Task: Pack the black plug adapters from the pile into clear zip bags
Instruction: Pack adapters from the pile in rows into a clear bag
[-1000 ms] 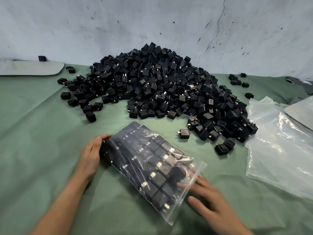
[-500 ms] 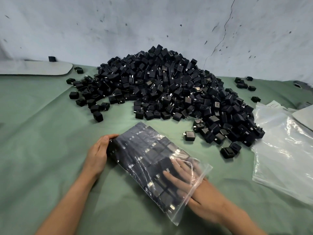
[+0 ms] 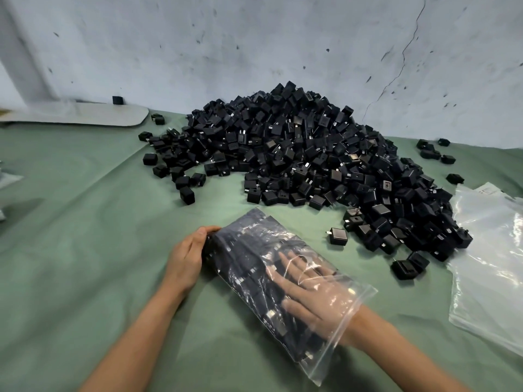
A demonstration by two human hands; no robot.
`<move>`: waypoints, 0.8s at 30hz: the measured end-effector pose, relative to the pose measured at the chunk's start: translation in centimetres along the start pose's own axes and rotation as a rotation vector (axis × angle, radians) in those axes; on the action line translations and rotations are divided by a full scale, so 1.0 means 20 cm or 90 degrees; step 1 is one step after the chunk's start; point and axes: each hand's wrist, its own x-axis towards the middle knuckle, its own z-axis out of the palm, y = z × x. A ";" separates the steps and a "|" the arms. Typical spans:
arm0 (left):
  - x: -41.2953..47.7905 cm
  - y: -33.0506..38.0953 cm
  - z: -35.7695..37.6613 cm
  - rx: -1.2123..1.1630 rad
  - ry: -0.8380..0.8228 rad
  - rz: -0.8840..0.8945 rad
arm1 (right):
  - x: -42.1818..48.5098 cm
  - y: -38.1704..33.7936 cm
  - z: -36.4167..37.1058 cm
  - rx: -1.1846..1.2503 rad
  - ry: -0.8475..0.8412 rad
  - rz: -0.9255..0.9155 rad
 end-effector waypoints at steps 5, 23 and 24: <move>0.01 0.01 -0.01 0.153 -0.033 0.024 | 0.09 -0.01 -0.01 0.017 -0.010 0.004; 0.01 0.03 -0.01 0.198 -0.033 0.031 | 0.08 -0.05 0.00 0.047 0.106 0.092; 0.01 0.03 -0.01 0.200 -0.033 0.031 | 0.08 -0.05 0.01 0.058 0.104 0.083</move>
